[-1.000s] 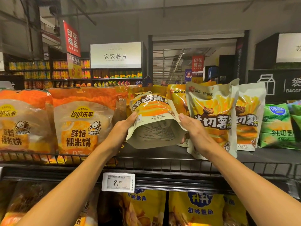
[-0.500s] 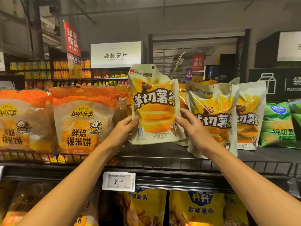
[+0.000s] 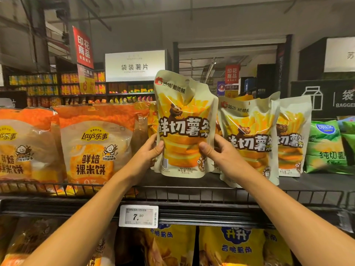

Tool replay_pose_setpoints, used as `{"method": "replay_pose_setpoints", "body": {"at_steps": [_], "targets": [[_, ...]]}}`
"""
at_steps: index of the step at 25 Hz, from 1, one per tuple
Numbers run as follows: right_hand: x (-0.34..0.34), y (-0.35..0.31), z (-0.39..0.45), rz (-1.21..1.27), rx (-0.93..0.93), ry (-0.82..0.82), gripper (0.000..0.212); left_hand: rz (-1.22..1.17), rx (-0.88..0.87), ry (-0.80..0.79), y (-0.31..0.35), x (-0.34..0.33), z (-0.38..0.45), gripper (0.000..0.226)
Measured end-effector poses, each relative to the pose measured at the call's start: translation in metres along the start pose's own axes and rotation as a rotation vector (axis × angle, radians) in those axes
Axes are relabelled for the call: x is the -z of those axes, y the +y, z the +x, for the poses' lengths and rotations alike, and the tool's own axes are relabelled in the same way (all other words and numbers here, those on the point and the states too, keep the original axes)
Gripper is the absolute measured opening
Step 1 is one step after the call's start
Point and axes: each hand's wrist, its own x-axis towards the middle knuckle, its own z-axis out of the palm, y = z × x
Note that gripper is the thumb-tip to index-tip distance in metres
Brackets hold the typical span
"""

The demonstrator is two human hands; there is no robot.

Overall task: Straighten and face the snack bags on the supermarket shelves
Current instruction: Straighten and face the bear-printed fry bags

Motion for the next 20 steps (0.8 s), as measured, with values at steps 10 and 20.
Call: {"method": "replay_pose_setpoints", "body": {"at_steps": [10,20], "targets": [[0.001,0.006,-0.001,-0.107,-0.064,-0.101,0.073,0.154,0.021,-0.048,0.000,0.000,-0.003,0.088],[0.000,0.014,0.004,-0.192,-0.152,-0.072,0.080,0.280,0.144,-0.042,-0.009,0.002,0.002,0.093]]}}
